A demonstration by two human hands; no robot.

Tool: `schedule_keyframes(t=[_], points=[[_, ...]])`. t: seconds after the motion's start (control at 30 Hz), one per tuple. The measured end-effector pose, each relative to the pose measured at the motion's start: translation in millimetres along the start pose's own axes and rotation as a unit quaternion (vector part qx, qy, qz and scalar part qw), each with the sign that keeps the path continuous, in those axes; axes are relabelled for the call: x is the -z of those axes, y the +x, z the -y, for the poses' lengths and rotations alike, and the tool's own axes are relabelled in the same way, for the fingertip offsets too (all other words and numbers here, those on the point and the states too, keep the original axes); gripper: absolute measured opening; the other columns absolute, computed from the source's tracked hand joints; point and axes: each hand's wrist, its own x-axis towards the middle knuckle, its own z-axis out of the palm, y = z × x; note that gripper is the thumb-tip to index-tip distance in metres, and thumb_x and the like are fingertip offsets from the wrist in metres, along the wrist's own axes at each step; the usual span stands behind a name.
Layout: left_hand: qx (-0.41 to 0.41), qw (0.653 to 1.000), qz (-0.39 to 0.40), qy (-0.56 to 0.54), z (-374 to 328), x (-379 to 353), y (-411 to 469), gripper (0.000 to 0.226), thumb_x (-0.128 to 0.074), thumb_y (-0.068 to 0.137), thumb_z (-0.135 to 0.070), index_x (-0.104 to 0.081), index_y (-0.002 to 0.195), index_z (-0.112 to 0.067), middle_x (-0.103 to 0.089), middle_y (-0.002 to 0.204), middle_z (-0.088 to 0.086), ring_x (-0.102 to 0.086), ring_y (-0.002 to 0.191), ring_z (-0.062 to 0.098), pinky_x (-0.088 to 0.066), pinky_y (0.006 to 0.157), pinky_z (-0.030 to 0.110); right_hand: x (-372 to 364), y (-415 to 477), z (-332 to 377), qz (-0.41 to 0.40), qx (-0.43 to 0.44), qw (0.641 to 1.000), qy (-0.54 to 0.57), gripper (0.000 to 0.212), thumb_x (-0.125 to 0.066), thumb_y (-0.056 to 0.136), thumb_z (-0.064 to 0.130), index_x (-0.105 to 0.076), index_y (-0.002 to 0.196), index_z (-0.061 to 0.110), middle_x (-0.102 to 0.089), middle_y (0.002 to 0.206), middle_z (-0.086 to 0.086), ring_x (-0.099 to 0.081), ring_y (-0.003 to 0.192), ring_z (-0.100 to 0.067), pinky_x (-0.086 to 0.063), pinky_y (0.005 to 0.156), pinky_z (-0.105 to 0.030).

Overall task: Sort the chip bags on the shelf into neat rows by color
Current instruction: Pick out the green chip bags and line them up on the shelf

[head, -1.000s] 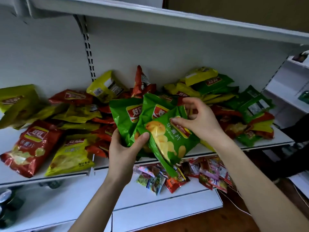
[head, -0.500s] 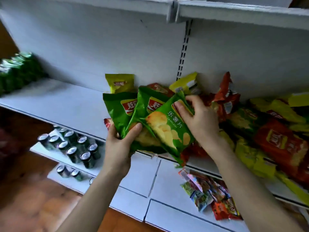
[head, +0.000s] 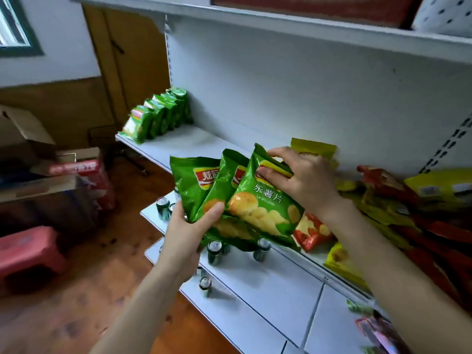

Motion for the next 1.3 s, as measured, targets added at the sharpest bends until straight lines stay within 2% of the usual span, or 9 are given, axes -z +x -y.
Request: schedule_keyframes(t=[0.1,0.2,0.33,0.4,0.57,0.73,0.97,1.13,1.3], points=[[-0.009,1.000,-0.003,0.014,-20.3,40.7,22.4,0.039,-0.072,0.064,-0.007,-0.057,0.100,-0.011,-0.072,0.083,0.005,-0.070,0.072,0.019,-0.057,0.060,0.030,-36.0,28.5,23.9,0.074,-0.170,0.973,0.135,0.033,-0.069,0.074,0.050,-0.068,0.095,0.023,-0.069,0.077,-0.002,-0.066,0.073,-0.019,-0.051,0.067,-0.033],[-0.021,0.999,-0.022,0.028,-30.6,70.6,43.8,0.030,-0.066,0.075,0.007,-0.057,0.098,-0.010,-0.072,0.072,-0.002,-0.069,0.062,0.012,-0.053,0.051,0.021,-71.3,50.2,34.5,0.114,-0.257,0.923,0.262,0.017,-0.071,0.076,0.039,-0.064,0.087,0.028,-0.064,0.074,0.006,-0.062,0.071,-0.009,-0.049,0.070,-0.027],[-0.039,0.993,-0.110,0.025,-33.8,98.7,78.1,0.031,-0.067,0.078,0.006,-0.054,0.102,-0.008,-0.069,0.081,0.003,-0.069,0.068,0.015,-0.054,0.052,0.021,-107.6,72.6,29.5,-0.011,-0.314,0.894,0.320,0.010,-0.064,0.085,0.031,-0.061,0.087,0.021,-0.063,0.081,0.009,-0.060,0.075,-0.002,-0.047,0.072,-0.021],[-0.052,0.987,-0.149,0.015,-33.7,110.9,100.7,0.033,-0.069,0.079,0.003,-0.053,0.105,-0.010,-0.068,0.092,0.007,-0.068,0.083,0.024,-0.057,0.065,0.032,-122.3,77.4,30.1,-0.063,-0.370,0.846,0.378,0.008,-0.059,0.089,0.032,-0.057,0.085,0.025,-0.064,0.083,0.007,-0.062,0.075,-0.006,-0.048,0.070,-0.025],[-0.086,0.978,-0.189,0.025,-37.6,126.9,164.7,0.041,-0.071,0.078,-0.001,-0.051,0.114,-0.008,-0.067,0.103,0.009,-0.066,0.097,0.026,-0.054,0.085,0.040,-182.9,74.3,48.6,0.205,-0.404,0.768,0.453,0.043,-0.063,0.071,0.042,-0.049,0.108,0.024,-0.061,0.106,0.000,-0.064,0.095,-0.014,-0.057,0.073,-0.033],[-0.110,0.976,-0.182,0.039,-51.6,141.3,228.8,0.043,-0.073,0.076,-0.002,-0.051,0.112,-0.009,-0.068,0.102,0.007,-0.068,0.093,0.021,-0.057,0.080,0.035,-243.1,110.2,42.8,0.161,-0.408,0.761,0.478,0.027,-0.070,0.076,0.018,-0.053,0.097,0.024,-0.063,0.099,-0.002,-0.066,0.092,-0.020,-0.057,0.071,-0.033],[-0.154,0.972,-0.178,0.019,-74.0,161.6,292.2,0.042,-0.073,0.073,-0.009,-0.049,0.105,-0.021,-0.066,0.101,0.003,-0.069,0.090,0.014,-0.058,0.071,0.027,-290.1,157.6,29.4,0.215,-0.358,0.736,0.533,0.044,-0.072,0.065,0.024,-0.052,0.105,0.022,-0.066,0.106,-0.003,-0.066,0.096,-0.018,-0.055,0.080,-0.031],[-0.152,0.978,-0.142,0.022,-92.3,178.1,344.9,0.056,-0.084,0.065,-0.021,-0.050,0.111,-0.022,-0.067,0.109,0.006,-0.067,0.099,0.022,-0.054,0.083,0.042,-328.7,187.2,-12.4,0.055,-0.436,0.743,0.505,0.029,-0.066,0.079,-0.001,-0.053,0.102,0.012,-0.066,0.101,-0.005,-0.067,0.090,-0.013,-0.054,0.073,-0.022],[-0.156,0.986,-0.065,0.014,-116.7,195.4,408.0,0.047,-0.073,0.064,-0.018,-0.051,0.106,-0.022,-0.068,0.103,0.001,-0.068,0.096,0.018,-0.055,0.073,0.028,-380.6,199.4,-77.9,-0.046,-0.534,0.780,0.323,0.025,-0.069,0.078,0.001,-0.051,0.091,0.012,-0.062,0.097,-0.011,-0.061,0.087,-0.022,-0.052,0.070,-0.017]])
